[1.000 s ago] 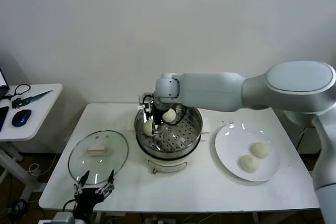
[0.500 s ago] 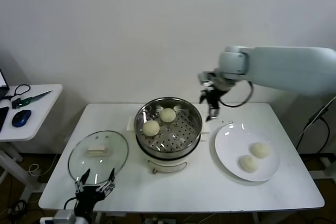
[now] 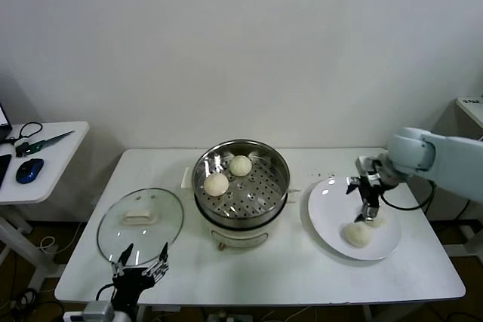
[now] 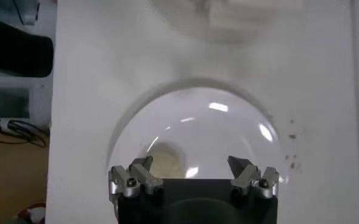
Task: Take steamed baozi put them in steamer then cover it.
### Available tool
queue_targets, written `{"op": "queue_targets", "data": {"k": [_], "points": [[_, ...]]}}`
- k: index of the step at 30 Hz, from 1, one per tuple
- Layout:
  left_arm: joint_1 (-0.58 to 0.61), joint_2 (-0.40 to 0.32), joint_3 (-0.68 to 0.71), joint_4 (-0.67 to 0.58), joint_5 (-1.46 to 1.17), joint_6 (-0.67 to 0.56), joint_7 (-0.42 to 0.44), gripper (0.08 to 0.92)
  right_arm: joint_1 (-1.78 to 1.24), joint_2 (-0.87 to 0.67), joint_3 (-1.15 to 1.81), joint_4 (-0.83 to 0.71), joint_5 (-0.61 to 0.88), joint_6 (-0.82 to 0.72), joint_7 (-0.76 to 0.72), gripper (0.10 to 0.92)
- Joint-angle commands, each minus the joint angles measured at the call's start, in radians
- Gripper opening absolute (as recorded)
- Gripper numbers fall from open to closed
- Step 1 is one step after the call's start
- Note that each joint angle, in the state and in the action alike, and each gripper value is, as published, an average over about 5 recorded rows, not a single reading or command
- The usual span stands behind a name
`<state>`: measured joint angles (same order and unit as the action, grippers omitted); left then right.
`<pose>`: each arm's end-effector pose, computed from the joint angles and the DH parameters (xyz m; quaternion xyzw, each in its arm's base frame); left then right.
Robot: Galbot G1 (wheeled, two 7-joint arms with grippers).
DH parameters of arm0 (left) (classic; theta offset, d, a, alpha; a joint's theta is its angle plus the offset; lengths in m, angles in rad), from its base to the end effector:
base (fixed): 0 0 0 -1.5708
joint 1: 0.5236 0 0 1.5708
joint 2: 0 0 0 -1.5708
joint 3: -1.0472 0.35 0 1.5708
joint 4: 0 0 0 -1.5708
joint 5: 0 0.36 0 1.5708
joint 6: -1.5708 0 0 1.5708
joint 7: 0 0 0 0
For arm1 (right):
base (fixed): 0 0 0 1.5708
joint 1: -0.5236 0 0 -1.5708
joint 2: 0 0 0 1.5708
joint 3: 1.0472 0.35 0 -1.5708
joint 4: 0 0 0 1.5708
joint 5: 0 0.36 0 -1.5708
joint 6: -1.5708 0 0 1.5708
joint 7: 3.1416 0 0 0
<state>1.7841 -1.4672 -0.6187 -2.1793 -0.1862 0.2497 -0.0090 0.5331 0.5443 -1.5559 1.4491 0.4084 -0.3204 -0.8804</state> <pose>0.1233 0.0428 -0.3017 0.0121 -0.9824 0.0231 0.1847 0.4725 -0.1752 -0.1696 0.4887 -0.5693 0.4836 0.4508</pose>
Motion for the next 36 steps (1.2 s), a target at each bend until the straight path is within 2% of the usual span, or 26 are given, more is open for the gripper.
{"op": "queue_targets", "data": {"k": [1, 14, 22, 30, 36], "points": [[-0.003, -0.001, 0.001, 0.002, 0.004, 0.000, 0.000, 0.823, -0.288, -0.090, 0.195, -0.040, -0.121, 0.001, 0.007, 0.823], [0.006, -0.003, -0.004, 0.006, 0.004, -0.001, -0.001, 0.823, -0.351, 0.003, 0.266, -0.134, -0.142, 0.000, 0.024, 0.823], [0.005, -0.001, -0.007, 0.010, 0.003, -0.002, -0.002, 0.823, -0.336, 0.018, 0.251, -0.119, -0.116, -0.009, 0.020, 0.820], [0.012, 0.002, -0.009, 0.000, 0.000, -0.002, -0.002, 0.823, -0.292, 0.022, 0.218, -0.113, -0.123, -0.010, 0.017, 0.727], [0.016, 0.000, -0.007, -0.007, 0.000, -0.001, -0.003, 0.823, -0.121, 0.038, 0.116, -0.091, -0.110, 0.020, -0.011, 0.705]]}}
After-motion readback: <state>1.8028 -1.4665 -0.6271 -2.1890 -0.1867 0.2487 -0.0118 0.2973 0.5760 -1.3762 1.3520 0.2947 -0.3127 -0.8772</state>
